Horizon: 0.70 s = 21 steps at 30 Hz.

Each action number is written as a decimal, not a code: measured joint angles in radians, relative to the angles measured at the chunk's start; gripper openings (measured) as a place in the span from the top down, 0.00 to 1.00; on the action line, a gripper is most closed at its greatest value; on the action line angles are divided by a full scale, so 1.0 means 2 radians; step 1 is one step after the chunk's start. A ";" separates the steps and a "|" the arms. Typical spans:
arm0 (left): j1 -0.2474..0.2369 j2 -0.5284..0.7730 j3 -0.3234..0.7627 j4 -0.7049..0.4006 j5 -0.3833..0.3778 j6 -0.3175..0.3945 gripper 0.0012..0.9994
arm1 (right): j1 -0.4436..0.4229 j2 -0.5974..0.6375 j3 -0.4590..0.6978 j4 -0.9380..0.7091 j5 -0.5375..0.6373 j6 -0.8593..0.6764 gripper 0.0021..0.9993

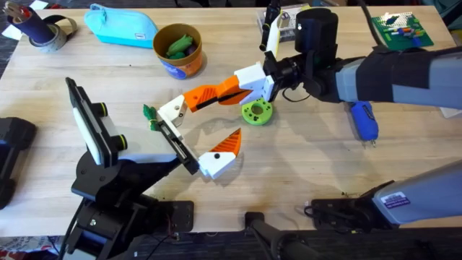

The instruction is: Pick up the gripper from the table and insert it into the empty holder that is missing its gripper. Then pick up a screw, insert it into the mounting hole, and use the screwdriver to tighten it. Finally, clean up the table by picking up the vegetable and placing it into the bucket.

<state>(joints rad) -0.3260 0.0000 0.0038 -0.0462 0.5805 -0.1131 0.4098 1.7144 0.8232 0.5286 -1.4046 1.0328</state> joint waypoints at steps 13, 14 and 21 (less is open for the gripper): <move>0.001 0.000 0.001 -0.002 -0.001 0.000 0.01 | -0.015 0.014 -0.001 -0.052 0.005 -0.019 0.99; 0.001 0.000 0.001 -0.002 -0.001 0.000 0.01 | -0.016 0.014 -0.001 -0.052 0.000 -0.024 0.99; 0.001 0.000 0.001 -0.002 -0.001 0.000 0.01 | -0.014 0.014 -0.001 -0.048 -0.033 -0.045 0.99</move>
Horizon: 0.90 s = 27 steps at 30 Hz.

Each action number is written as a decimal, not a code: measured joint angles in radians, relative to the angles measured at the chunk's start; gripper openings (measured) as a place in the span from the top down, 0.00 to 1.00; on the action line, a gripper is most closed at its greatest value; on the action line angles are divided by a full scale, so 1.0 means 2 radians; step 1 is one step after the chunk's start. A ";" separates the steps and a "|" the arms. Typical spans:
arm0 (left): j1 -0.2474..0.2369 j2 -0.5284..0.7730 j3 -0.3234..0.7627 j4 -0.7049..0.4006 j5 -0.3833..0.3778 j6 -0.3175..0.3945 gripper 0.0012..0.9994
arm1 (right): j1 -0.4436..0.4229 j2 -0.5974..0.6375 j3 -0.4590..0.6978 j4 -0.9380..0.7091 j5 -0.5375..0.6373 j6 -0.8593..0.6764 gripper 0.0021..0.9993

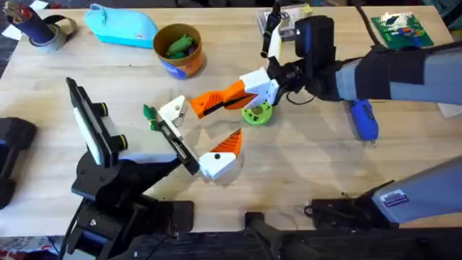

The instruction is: Pick up the gripper from the table and insert it into the empty holder that is missing its gripper. Then pick up a screw, insert it into the mounting hole, and use the screwdriver to tighten it. Finally, clean up the table by picking up the vegetable and placing it into the bucket.

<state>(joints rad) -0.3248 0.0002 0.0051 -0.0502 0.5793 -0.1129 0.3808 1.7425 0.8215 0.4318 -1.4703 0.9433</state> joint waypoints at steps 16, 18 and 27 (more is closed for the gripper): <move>0.000 0.000 0.000 0.000 0.000 0.000 0.01 | 0.030 0.000 0.000 0.009 -0.005 -0.002 0.99; 0.000 0.000 0.000 0.000 0.000 0.000 0.01 | 0.030 0.000 0.000 0.009 -0.004 -0.001 0.99; 0.000 0.000 0.000 0.000 -0.001 0.000 0.01 | 0.030 0.000 0.000 0.010 -0.004 0.007 0.99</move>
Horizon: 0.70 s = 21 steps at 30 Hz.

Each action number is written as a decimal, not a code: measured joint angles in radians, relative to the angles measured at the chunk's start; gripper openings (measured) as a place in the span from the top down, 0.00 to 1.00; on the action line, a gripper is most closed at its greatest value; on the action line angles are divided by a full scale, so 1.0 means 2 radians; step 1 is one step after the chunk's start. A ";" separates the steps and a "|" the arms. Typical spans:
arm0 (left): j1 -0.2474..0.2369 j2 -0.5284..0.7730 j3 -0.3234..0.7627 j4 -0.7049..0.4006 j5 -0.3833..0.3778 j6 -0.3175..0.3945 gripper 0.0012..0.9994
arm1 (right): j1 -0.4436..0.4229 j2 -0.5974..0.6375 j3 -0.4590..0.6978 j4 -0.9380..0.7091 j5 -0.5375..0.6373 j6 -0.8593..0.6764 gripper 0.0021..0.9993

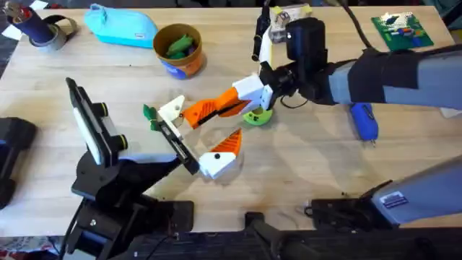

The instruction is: Pick up the gripper from the table and insert it into the empty holder that is missing its gripper. Then pick up a screw, insert it into the mounting hole, and use the screwdriver to tighten it. Finally, clean up the table by picking up the vegetable and placing it into the bucket.

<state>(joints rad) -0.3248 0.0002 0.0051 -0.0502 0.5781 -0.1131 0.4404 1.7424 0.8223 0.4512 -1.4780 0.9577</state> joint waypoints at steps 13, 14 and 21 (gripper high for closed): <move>0.000 0.000 0.000 0.000 -0.002 0.000 0.01 | 0.001 0.001 0.021 0.000 0.013 0.018 0.99; 0.000 0.000 0.000 0.000 -0.002 0.000 0.01 | 0.001 0.003 0.022 0.000 0.013 0.019 0.99; 0.002 0.000 0.000 -0.001 -0.015 -0.006 0.01 | 0.012 0.034 0.040 0.003 0.011 0.022 0.99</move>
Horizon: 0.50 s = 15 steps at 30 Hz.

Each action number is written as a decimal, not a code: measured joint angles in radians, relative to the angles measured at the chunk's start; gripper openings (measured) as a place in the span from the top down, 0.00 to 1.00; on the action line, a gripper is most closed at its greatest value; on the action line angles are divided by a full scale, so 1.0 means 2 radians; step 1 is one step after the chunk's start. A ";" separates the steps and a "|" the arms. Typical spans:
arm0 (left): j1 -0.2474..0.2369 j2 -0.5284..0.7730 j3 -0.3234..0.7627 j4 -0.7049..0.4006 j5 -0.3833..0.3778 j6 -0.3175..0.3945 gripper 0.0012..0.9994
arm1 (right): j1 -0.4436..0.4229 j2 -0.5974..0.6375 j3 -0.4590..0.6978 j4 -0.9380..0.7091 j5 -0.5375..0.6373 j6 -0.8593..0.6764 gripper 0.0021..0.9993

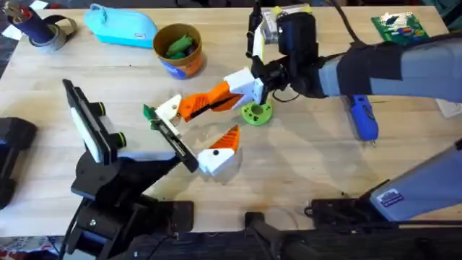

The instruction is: Pick up the gripper from the table and insert it into the empty holder that is missing its gripper. Then pick up a screw, insert it into the mounting hole, and use the screwdriver to tighten it. Finally, clean up the table by picking up the vegetable and placing it into the bucket.

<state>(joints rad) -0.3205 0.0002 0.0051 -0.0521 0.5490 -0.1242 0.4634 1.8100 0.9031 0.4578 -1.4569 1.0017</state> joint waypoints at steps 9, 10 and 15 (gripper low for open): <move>0.003 0.000 0.000 0.000 -0.013 -0.005 0.01 | 0.039 0.053 0.066 0.002 0.001 0.017 0.99; 0.003 0.000 0.000 0.000 -0.015 -0.005 0.01 | 0.040 0.058 0.071 0.002 0.000 0.020 0.99; 0.004 0.000 0.000 0.000 -0.026 -0.005 0.01 | 0.042 0.067 0.085 0.000 -0.001 0.026 0.99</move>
<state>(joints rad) -0.3130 0.0002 0.0051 -0.0528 0.4968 -0.1349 0.5482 1.9442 1.0734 0.4582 -1.4583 1.0527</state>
